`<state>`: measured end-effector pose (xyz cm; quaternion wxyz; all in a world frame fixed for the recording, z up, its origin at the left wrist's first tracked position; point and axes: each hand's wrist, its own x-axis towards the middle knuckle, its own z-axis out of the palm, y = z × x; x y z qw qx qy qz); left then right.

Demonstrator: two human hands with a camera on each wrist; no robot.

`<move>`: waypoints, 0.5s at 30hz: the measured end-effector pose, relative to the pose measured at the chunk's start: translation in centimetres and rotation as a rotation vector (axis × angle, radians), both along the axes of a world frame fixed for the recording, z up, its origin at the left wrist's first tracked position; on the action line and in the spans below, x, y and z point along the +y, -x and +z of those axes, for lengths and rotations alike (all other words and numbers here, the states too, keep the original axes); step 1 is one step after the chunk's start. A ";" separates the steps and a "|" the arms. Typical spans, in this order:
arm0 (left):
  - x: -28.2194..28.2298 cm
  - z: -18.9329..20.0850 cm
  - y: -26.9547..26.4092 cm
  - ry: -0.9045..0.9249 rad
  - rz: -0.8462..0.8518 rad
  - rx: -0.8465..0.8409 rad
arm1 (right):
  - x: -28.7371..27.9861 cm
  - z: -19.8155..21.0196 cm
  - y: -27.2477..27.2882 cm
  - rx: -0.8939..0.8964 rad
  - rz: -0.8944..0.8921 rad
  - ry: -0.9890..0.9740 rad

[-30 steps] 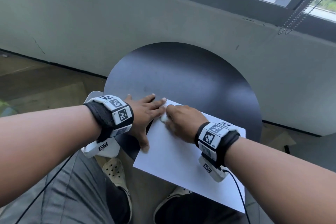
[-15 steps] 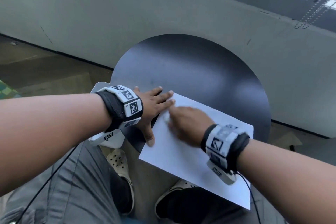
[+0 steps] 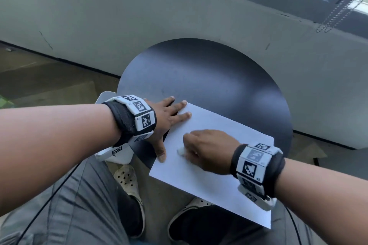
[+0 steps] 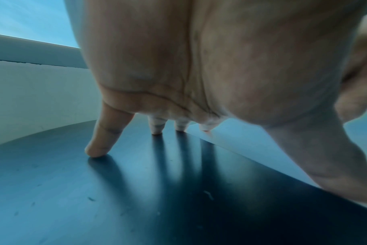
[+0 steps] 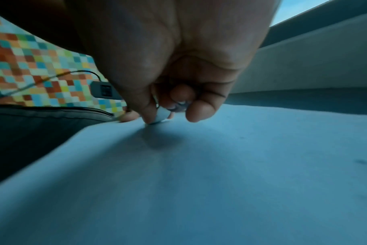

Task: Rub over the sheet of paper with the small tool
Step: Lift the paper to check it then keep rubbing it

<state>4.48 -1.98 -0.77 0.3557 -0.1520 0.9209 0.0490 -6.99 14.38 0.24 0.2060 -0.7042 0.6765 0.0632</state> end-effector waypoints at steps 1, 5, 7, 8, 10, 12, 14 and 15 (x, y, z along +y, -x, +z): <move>0.1 0.1 0.0 0.003 0.002 -0.002 | -0.6 -0.2 1.0 0.047 -0.054 0.005; 0.3 0.3 0.0 0.021 -0.007 -0.002 | -3.5 -0.6 4.5 0.124 -0.494 0.024; 0.3 0.3 0.1 0.030 -0.012 -0.004 | -3.1 -0.8 2.6 0.110 -0.354 0.078; 0.3 0.3 0.1 0.030 -0.014 -0.006 | -2.4 -0.8 1.0 0.060 -0.222 0.085; 0.4 0.4 0.1 0.024 -0.019 -0.011 | -0.6 -0.3 -0.9 -0.034 -0.033 0.006; 0.5 0.6 0.1 0.017 -0.011 -0.015 | -0.8 -0.4 0.8 0.018 -0.068 -0.012; 0.7 0.8 0.2 0.019 -0.008 -0.016 | -1.8 -0.5 3.6 0.114 -0.329 0.000; 0.8 0.8 0.2 0.021 -0.010 -0.016 | -2.1 -0.5 4.3 0.133 -0.436 0.010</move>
